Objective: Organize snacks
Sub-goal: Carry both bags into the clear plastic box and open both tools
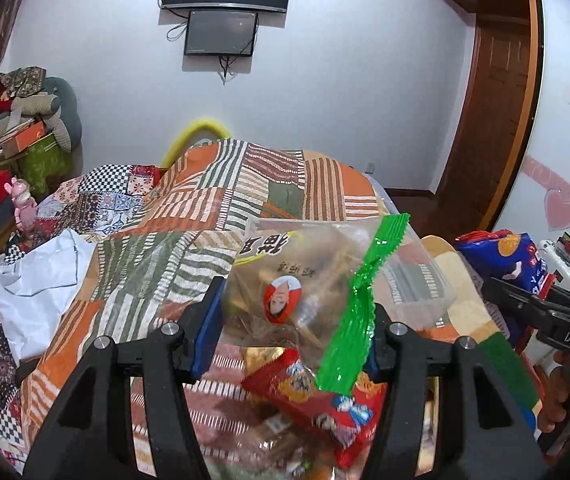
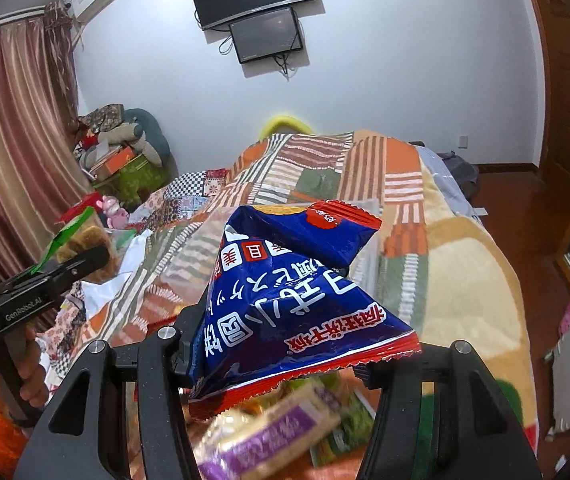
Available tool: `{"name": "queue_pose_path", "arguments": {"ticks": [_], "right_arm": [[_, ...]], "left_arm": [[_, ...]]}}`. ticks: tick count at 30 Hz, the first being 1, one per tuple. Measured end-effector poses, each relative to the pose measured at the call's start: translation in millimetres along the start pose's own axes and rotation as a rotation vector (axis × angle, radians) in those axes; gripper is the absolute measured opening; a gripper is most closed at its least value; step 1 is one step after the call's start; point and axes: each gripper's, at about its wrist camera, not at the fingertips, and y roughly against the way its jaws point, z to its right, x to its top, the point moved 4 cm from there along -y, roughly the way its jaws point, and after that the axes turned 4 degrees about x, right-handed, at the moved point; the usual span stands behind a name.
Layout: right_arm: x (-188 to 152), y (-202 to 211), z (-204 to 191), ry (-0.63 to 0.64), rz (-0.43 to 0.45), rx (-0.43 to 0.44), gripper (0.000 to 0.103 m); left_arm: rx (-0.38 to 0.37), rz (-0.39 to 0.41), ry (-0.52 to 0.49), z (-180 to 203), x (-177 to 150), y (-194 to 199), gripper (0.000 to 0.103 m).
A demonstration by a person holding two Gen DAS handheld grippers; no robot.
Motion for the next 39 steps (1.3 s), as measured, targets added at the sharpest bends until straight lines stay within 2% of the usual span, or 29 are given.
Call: {"name": "queue_pose_path", "arguments": {"ticks": [13, 22, 25, 30, 35, 37, 39], "right_arm": [[10, -48, 9, -0.011, -0.064, -0.013, 0.052], [16, -77, 16, -0.018, -0.138, -0.032, 0.052], [14, -84, 17, -0.022, -0.165, -0.034, 0.052], [12, -93, 19, -0.026, -0.192, -0.042, 0.052], [13, -99, 19, -0.033, -0.219, -0.040, 0.054], [14, -99, 18, -0.034, -0.227, -0.045, 0.055], [15, -97, 18, -0.034, -0.229, -0.038, 0.059]], "left_arm": [[-0.005, -0.068, -0.044, 12, 11, -68, 0.057], [-0.027, -0.192, -0.018, 6, 7, -122, 0.057], [0.008, -0.186, -0.058, 9, 7, -129, 0.057], [0.011, -0.195, -0.079, 14, 8, -133, 0.057], [0.001, -0.213, -0.085, 19, 8, -137, 0.065], [-0.011, -0.220, -0.082, 22, 7, -136, 0.074], [-0.009, -0.214, -0.086, 24, 7, -132, 0.078]]}}
